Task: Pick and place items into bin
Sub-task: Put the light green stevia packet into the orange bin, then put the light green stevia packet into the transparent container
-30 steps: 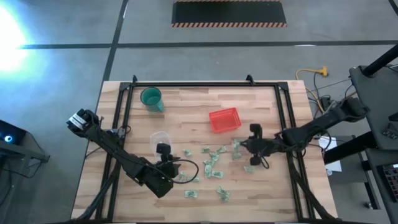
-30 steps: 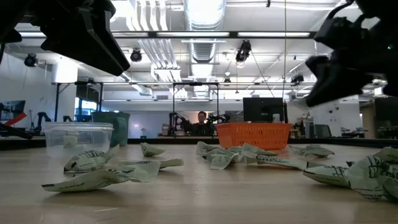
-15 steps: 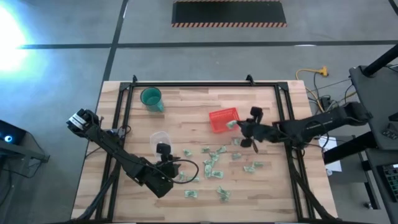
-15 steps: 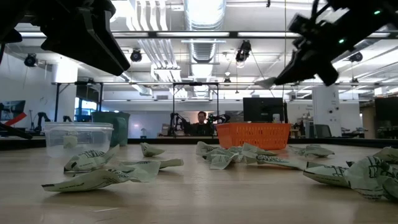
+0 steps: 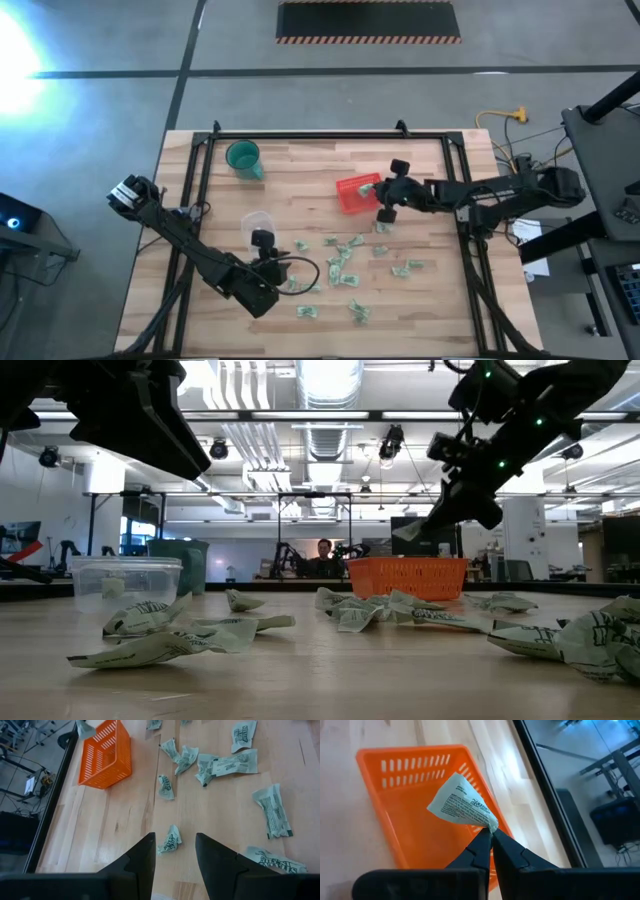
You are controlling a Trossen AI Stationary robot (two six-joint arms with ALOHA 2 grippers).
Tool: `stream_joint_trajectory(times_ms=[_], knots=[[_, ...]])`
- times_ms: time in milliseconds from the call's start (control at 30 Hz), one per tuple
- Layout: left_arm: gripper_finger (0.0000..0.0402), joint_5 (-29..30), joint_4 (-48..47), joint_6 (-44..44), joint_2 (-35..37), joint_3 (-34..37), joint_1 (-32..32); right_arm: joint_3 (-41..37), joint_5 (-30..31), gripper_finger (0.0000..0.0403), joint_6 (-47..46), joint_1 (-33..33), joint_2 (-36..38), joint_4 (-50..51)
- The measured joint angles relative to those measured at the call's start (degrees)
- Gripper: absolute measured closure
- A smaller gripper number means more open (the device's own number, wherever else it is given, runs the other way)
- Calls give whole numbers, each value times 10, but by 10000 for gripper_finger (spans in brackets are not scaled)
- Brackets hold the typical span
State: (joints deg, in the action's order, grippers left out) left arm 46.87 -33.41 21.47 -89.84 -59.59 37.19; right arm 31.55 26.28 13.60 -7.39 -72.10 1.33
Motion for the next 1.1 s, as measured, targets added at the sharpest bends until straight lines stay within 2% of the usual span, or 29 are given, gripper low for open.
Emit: stream_joint_trajectory(times_ms=[433, 867, 1100], knots=[[278, 1, 2, -11, 0, 0, -1, 0, 0, 388, -11, -8, -11, -27], [278, 1, 28, -14, 0, 5, -1, 0, -3, 288, 3, -4, -9, -28], [278, -59, 60, -42, -13, 14, -18, 0, -53, 269, 31, 30, 16, -28]])
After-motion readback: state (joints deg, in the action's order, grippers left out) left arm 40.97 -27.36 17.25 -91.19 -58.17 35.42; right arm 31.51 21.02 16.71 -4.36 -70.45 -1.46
